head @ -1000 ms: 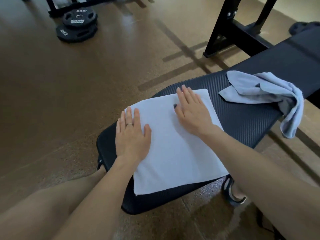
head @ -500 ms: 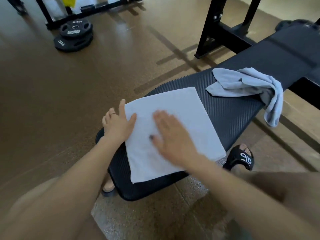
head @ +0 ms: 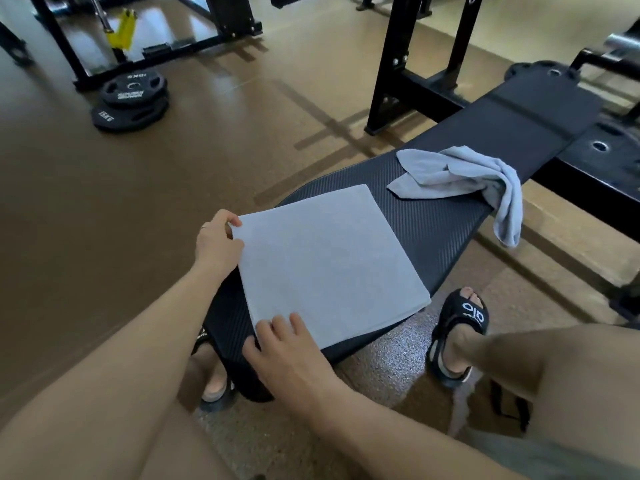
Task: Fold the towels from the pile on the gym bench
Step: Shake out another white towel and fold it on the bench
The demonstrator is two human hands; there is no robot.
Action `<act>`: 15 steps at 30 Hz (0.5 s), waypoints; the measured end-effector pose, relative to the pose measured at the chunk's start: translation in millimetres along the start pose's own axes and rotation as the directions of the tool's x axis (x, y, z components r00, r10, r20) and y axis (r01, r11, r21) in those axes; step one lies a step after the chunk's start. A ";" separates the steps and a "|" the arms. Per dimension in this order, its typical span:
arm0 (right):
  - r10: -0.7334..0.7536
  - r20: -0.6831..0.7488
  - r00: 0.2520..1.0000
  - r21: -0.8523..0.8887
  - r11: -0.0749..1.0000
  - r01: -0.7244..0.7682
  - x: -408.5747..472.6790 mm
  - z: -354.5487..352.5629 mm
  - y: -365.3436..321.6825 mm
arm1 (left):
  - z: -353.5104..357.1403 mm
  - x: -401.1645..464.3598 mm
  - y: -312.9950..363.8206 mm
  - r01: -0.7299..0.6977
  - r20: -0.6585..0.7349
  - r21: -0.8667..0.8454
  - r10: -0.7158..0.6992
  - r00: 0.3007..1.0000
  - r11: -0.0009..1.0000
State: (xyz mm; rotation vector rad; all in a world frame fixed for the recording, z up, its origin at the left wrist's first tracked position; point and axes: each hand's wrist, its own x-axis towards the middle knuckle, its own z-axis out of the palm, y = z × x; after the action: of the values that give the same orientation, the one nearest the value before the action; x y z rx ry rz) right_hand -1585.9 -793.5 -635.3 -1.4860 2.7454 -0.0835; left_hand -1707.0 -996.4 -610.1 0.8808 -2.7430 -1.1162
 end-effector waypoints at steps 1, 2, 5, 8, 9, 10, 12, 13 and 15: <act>0.013 0.039 0.999 -0.035 0.999 -0.012 1.8 -7.6 -2.2 | 1.2 0.3 1.7 -0.010 0.001 0.008 0.010 1.000 1.000; 0.025 0.076 0.997 -0.078 0.997 -0.019 4.2 -14.7 -5.0 | 2.1 0.0 3.9 -0.020 0.006 0.023 0.020 1.000 1.000; 0.043 0.185 0.982 -0.178 0.984 -0.010 10.7 -29.9 -14.6 | 1.3 0.3 9.9 -0.010 0.017 0.035 0.010 1.000 0.999; 0.037 0.220 0.975 -0.220 0.975 0.013 12.3 -34.1 -17.3 | -4.2 4.1 15.9 0.011 0.006 -0.021 -0.011 1.000 1.000; 0.031 0.227 0.973 -0.221 0.975 0.021 11.5 -34.5 -17.5 | -6.5 5.3 18.4 0.016 -0.004 -0.050 -0.017 1.000 0.999; 0.026 0.233 0.972 -0.212 0.977 0.024 9.9 -33.8 -17.4 | -8.6 6.1 21.7 0.020 -0.013 -0.083 -0.021 1.000 0.996; 0.016 0.235 0.972 -0.137 0.990 0.016 6.7 -37.4 -13.8 | -12.9 4.8 31.0 0.019 -0.018 -0.148 -0.022 1.000 0.989; 0.010 0.214 0.977 -0.088 0.996 0.009 5.1 -41.3 -10.3 | -15.2 3.9 36.2 0.019 -0.018 -0.175 -0.022 1.000 0.984; 0.034 0.129 0.991 0.046 0.998 -0.040 2.6 -49.1 1.3 | -19.5 1.9 47.3 0.017 -0.012 -0.202 -0.020 1.000 0.979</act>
State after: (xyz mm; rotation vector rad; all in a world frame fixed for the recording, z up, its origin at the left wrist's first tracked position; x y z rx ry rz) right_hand -1590.4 -793.1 -586.3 -1.3770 2.6484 -0.0519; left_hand -1726.7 -982.3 -565.0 0.8840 -2.5566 -1.3563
